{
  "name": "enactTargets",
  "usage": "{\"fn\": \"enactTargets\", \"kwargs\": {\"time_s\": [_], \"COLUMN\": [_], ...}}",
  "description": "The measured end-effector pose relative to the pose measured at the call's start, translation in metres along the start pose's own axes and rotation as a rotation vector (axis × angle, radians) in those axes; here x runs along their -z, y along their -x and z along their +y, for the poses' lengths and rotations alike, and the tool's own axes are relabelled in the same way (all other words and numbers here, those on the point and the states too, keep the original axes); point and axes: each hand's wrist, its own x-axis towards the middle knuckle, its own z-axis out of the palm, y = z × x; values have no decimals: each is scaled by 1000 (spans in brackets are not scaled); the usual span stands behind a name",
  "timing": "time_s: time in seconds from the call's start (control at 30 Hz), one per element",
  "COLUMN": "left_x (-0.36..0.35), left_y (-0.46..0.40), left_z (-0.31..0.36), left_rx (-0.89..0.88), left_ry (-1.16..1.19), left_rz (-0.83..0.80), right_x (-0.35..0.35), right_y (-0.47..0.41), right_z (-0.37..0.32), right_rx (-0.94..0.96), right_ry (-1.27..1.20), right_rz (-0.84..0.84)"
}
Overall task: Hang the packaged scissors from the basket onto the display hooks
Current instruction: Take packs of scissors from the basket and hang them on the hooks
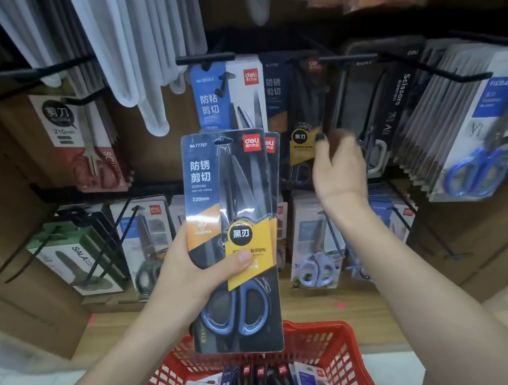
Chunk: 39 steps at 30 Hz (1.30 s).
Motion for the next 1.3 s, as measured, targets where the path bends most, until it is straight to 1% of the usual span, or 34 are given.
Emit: {"fn": "enactTargets", "kwargs": {"time_s": [0.07, 0.1, 0.13, 0.17, 0.2, 0.23, 0.27, 0.33, 0.37, 0.53, 0.7, 0.8, 1.1, 1.3], "left_x": [-2, -3, -4, -5, -6, -7, -8, -10, -11, -14, -17, -17, -10, -8], "left_y": [-1, -1, -1, -1, -2, -3, -3, -5, -5, -5, -3, -2, 2, 2], "left_z": [0, 0, 1, 1, 1, 1, 0, -1, -2, -3, -3, -2, -2, -3], "left_rx": [-2, -3, -1, 3, 9, 14, 21, 32, 39, 68, 75, 74, 41, 33], "left_ry": [10, 22, 31, 38, 44, 54, 68, 105, 119, 134, 115, 111, 103, 116], "left_rz": [-2, -8, -14, -15, -12, -5, 1, 2, -2, -33, -95, -84, -18, 0], "right_x": [15, 21, 25, 28, 29, 29, 29, 29, 30, 37, 38, 38, 39, 42], "right_y": [19, 30, 39, 48, 58, 67, 75, 89, 93, 97, 98, 101, 104, 103], "right_z": [0, -1, -4, -8, -14, -18, -20, -20, -19, -9, -8, -11, -14, -12], "right_rx": [58, 44, -21, -125, -240, -337, -393, -409, -401, -416, -444, -426, -320, -289], "right_ry": [-13, -76, -180, -308, -427, -509, -553, -623, -655, -771, -786, -797, -785, -845], "right_rz": [9, -18, -88, -207, -362, -519, -650, -816, -846, -799, -652, -575, -464, -338]}}
